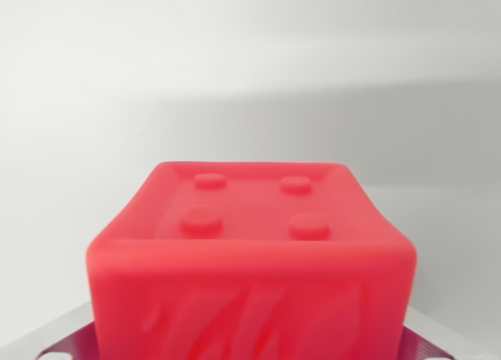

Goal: Destack cube

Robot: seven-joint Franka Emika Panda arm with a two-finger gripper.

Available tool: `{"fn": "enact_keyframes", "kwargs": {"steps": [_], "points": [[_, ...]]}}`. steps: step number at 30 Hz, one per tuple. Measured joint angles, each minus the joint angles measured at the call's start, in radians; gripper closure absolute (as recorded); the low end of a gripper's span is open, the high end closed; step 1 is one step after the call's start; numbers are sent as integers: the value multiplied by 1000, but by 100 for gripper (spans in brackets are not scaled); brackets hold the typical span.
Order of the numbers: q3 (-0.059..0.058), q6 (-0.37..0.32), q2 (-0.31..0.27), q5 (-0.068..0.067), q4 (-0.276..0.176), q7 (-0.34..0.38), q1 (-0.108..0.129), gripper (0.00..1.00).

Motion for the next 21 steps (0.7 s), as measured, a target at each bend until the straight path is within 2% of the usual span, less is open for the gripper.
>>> {"fn": "enact_keyframes", "kwargs": {"steps": [10, 21], "points": [[8, 73, 73, 28, 0, -19, -2, 100], [24, 143, 153, 58, 9, -40, -11, 100]]}}
